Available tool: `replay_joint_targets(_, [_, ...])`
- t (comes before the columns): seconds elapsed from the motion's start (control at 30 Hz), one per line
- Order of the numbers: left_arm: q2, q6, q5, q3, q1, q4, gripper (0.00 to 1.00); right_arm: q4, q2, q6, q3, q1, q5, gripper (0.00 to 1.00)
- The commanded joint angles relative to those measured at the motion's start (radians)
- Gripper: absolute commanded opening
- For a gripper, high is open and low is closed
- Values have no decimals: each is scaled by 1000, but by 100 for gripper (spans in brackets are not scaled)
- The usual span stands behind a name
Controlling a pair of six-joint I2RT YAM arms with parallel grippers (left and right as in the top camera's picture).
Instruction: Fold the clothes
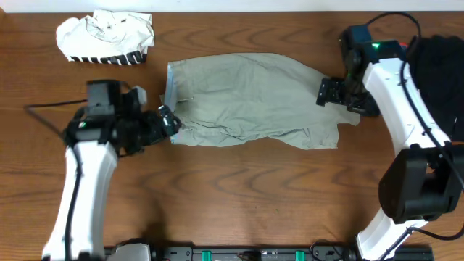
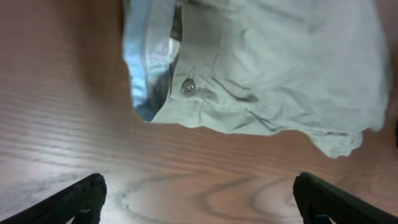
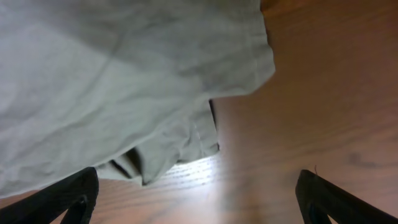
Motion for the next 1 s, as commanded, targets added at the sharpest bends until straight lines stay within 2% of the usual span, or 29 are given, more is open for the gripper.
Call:
replay_joint_targets(0.0, [92,-3,18,1,-30,15,98,26,0,-84,-35,-64,-96,99])
replay_joint_targets(0.17, [212,-3,24,1,-70,85,98,108,0,-131,-130,-135,-172,99])
replay_joint_targets(0.3, [269,8,92,1,-97,142,98,191,0,-183,-211,-164,-245,99])
replay_joint_targets(0.53, [299,8,93,1,-127,212,98,306,0,-225,-288,-168,-275,99])
replay_joint_targets(0.73, [299,8,90,1,-128,275,100,324,0,-225,-304,-168,-275,99])
replay_joint_targets(0.97, [299,8,-60,1,-125,294,98,329,0,-248,-306,-168,-275,99])
